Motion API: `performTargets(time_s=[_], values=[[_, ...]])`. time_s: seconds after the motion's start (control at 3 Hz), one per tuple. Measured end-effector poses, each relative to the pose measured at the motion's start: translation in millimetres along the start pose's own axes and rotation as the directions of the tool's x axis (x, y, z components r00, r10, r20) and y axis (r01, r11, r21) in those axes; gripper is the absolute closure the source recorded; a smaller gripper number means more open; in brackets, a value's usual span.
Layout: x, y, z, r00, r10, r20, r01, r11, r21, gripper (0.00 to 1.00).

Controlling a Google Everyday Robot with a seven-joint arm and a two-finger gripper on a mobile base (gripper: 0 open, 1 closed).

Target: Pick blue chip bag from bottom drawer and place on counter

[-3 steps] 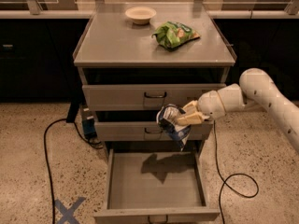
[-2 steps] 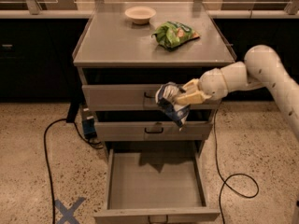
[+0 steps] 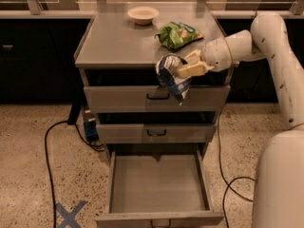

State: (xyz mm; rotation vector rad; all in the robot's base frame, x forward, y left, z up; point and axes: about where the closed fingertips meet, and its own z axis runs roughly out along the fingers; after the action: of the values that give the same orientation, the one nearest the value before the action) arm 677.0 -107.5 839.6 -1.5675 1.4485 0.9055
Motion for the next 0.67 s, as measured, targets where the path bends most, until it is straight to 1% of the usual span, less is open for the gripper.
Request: performTargets(time_s=[0.33,0.67], values=[[-17.1,-15.5,-19.6,0.999,-0.038,0.011,0.038,0.9972,0.065,1.00],[-17.8,-16.8,-18.7,0.999,-0.039,0.013,0.039,0.9970,0.068,1.00]])
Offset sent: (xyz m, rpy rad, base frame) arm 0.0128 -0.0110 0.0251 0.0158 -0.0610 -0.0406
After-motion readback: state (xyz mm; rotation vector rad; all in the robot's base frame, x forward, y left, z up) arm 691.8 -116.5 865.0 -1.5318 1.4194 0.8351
